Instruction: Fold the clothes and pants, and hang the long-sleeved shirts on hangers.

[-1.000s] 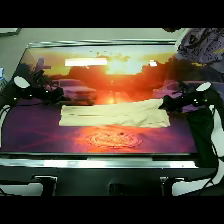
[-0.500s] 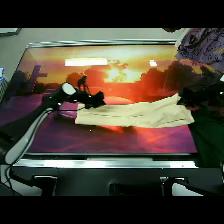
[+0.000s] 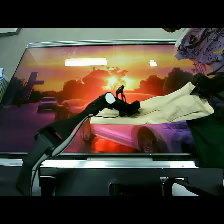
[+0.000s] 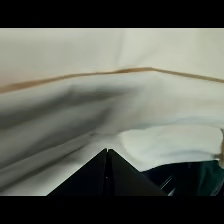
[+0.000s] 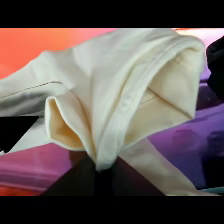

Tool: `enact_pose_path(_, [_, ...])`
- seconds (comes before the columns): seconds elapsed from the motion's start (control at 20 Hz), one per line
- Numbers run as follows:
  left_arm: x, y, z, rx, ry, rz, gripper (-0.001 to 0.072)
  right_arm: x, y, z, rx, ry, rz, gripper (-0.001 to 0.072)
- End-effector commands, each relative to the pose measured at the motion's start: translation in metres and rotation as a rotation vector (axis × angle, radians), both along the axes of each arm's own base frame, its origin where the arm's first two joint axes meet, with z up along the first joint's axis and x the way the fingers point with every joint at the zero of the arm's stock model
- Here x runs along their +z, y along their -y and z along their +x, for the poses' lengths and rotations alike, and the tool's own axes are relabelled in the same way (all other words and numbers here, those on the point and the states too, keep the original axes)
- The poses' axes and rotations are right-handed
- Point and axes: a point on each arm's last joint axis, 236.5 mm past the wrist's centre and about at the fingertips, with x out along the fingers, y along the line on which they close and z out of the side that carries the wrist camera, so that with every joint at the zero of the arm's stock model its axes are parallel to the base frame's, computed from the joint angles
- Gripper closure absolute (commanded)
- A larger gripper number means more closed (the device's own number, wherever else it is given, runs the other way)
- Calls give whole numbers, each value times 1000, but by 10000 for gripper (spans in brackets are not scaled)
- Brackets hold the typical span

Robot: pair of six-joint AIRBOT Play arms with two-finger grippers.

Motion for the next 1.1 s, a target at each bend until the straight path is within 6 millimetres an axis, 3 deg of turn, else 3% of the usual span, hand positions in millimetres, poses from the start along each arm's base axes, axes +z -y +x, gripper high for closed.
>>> enact_pose_path(0.0, [-5, 48, -6, 52, -58, -84, 697, 10, -7, -4, -7, 0, 30, 687])
enact_pose_path(0.3, [-21, 66, -19, 98, -160, -145, 698, 16, -16, -2, -16, 20, 72, 686])
enact_pose_path(0.5, [-2, 40, -4, 31, -115, -136, 698, 17, -14, 3, -65, 32, 79, 686])
enact_pose_path(0.6, [11, 6, 6, -39, -59, -61, 698, 21, -18, 11, -119, 55, 122, 687])
enact_pose_path(0.75, [36, -75, 24, -132, 50, 161, 698, 35, -41, 27, -179, 107, 247, 687])
enact_pose_path(0.95, [83, -211, 54, -136, 181, 512, 696, 35, -102, 34, -138, 102, 264, 687])
enact_pose_path(1.05, [114, -263, 67, -85, 226, 586, 695, 33, -137, 34, -124, 106, 230, 687])
